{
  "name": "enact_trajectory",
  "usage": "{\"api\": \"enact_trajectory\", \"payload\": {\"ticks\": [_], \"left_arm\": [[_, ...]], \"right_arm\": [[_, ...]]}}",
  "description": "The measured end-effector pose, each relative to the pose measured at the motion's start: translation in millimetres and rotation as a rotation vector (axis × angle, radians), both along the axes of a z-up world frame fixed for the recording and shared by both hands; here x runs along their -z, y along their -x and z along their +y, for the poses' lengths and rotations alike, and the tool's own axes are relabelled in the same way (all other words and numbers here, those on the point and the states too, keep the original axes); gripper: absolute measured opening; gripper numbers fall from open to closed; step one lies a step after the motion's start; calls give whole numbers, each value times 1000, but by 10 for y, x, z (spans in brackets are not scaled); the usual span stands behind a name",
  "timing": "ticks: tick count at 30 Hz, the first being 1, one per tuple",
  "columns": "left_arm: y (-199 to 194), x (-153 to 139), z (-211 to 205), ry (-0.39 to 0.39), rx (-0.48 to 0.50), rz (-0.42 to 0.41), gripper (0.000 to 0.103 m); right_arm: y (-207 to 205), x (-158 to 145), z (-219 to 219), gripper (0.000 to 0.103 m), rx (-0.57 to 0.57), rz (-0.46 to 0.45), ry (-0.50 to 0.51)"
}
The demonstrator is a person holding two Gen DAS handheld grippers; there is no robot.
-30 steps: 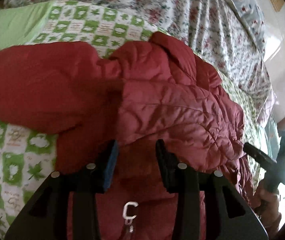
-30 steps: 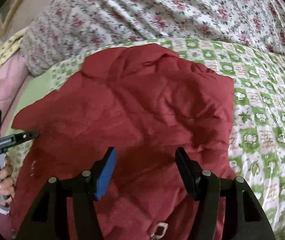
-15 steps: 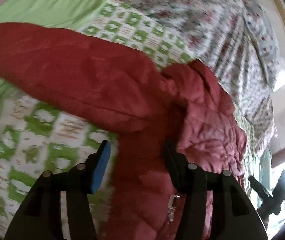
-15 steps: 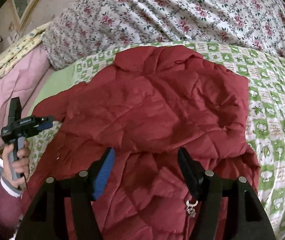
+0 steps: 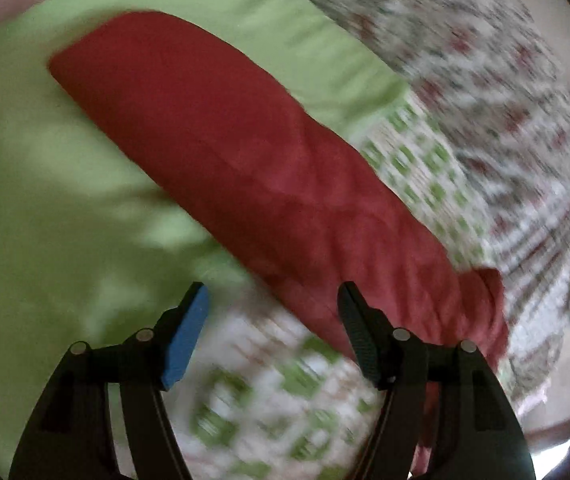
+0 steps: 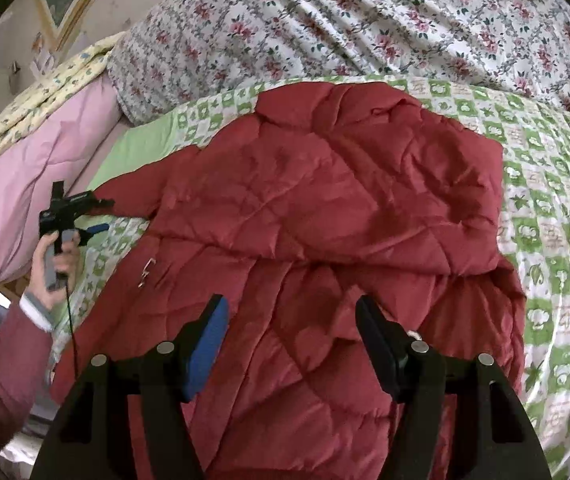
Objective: Fold large clothes
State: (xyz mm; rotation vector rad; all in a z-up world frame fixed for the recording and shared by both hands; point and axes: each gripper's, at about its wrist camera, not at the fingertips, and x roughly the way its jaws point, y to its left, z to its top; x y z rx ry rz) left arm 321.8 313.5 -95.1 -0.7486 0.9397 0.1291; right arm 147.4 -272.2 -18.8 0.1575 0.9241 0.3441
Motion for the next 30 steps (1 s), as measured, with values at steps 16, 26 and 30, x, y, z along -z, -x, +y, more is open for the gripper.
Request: {"api": "enact_trajectory", "payload": {"ticks": [16, 26, 30], "left_arm": [[-243, -366, 240, -78, -25, -124, 10], [32, -1039, -594, -144, 159, -310, 8], [149, -1201, -1050, -145, 267, -366, 8]], "right_arm": [[77, 127, 29, 68, 0, 25, -18], [100, 89, -1, 68, 4, 9, -45], [126, 72, -46, 68, 16, 3, -51]]}}
